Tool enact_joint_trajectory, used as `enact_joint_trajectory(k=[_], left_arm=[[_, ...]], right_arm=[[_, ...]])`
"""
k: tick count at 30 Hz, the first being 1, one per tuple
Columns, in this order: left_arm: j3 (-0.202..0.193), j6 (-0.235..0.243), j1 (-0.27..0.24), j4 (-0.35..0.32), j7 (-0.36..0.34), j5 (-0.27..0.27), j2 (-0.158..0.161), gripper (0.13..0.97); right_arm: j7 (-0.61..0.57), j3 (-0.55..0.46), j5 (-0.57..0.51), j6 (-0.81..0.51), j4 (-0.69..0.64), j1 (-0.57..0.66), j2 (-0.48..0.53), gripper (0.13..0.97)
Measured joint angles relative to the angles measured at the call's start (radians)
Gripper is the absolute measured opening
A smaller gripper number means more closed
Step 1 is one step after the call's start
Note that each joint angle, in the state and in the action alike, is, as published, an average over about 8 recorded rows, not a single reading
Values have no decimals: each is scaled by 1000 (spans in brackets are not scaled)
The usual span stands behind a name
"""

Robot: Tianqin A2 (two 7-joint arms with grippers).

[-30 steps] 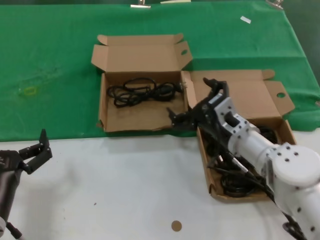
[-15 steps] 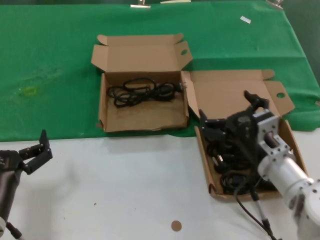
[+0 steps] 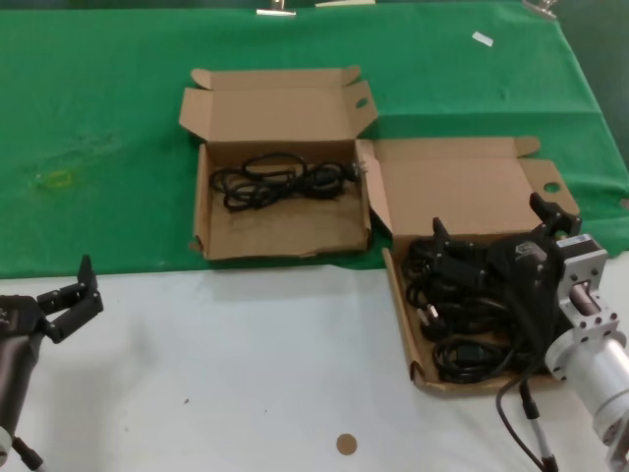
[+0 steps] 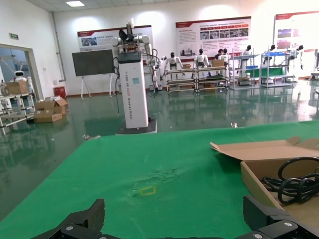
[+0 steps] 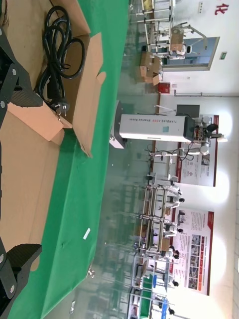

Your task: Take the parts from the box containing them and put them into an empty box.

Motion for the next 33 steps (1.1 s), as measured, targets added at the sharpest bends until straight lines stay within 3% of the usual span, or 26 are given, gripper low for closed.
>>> enact_joint_trajectory(k=[33], left_arm=[[0, 0, 0, 0, 0, 0, 0, 966]], right_arm=[[0, 0, 0, 0, 1, -1, 0, 966]])
